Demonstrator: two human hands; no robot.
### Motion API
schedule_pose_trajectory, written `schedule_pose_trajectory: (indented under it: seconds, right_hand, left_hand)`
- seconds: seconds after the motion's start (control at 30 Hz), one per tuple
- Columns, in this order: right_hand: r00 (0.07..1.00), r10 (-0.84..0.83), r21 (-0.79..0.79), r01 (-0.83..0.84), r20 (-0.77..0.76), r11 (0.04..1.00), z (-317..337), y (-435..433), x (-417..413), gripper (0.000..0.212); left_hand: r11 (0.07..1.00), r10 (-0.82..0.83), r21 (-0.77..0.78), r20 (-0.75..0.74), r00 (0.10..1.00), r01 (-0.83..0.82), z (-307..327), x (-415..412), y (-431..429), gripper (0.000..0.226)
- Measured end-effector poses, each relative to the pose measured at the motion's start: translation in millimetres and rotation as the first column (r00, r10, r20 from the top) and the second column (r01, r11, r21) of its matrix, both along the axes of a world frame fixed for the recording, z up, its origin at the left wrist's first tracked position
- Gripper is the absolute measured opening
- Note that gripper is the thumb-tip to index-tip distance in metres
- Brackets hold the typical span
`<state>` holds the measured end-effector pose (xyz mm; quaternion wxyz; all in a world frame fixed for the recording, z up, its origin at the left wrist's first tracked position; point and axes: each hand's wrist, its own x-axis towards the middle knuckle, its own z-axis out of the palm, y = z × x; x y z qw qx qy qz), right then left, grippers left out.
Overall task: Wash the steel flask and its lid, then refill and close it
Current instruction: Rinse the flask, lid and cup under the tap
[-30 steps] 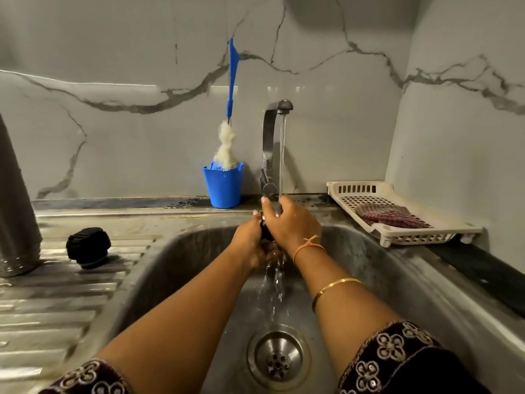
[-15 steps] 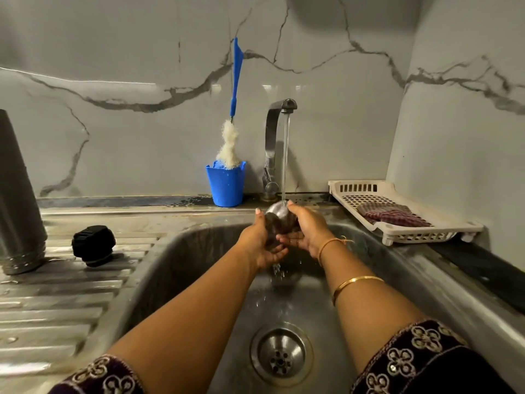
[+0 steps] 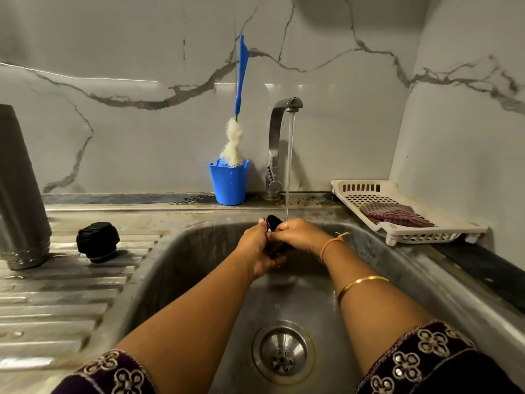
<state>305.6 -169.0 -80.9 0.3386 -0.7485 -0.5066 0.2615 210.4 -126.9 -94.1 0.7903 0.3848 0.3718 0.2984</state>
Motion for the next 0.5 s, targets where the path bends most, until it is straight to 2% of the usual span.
schedule_pose_trajectory:
  seconds: [0.07,0.17,0.23,0.37,0.43,0.5]
  right_hand:
    - [0.995,0.036,-0.069,-0.029,0.092,0.997,0.5,2.8,-3.1,0.024]
    - [0.999,0.045,-0.026,-0.044,0.027,0.999,2.3,1.9,-2.3,0.022]
    - [0.999,-0.024,0.03,0.025,-0.034,0.999,4.8,-1.5,4.4,0.018]
    - [0.982,-0.17,0.095,0.161,0.083,0.982,1.1,-2.5,11.4,0.018]
    - [0.988,-0.153,0.135,0.155,-0.025,0.979,-1.1,-2.7,9.5,0.019]
    - [0.979,-0.171,0.177,0.189,-0.111,0.966,0.7,-3.7,8.0,0.019]
  left_hand:
    - [1.0,0.008,0.026,-0.009,1.0,-0.008,-2.7,0.5,0.5,0.041]
    - [1.0,-0.006,-0.011,0.04,0.999,0.006,-4.9,-1.3,-0.9,0.043]
    - [0.998,-0.025,-0.058,0.082,0.996,0.03,-3.6,-1.2,-4.0,0.041]
    - [0.993,-0.077,-0.075,0.138,0.987,0.088,4.8,3.5,-15.1,0.038]
    - [0.996,-0.055,-0.063,0.147,0.988,0.064,8.0,4.9,-15.5,0.036]
    - [0.999,-0.01,-0.034,0.08,0.997,0.013,7.2,5.4,-11.0,0.037]
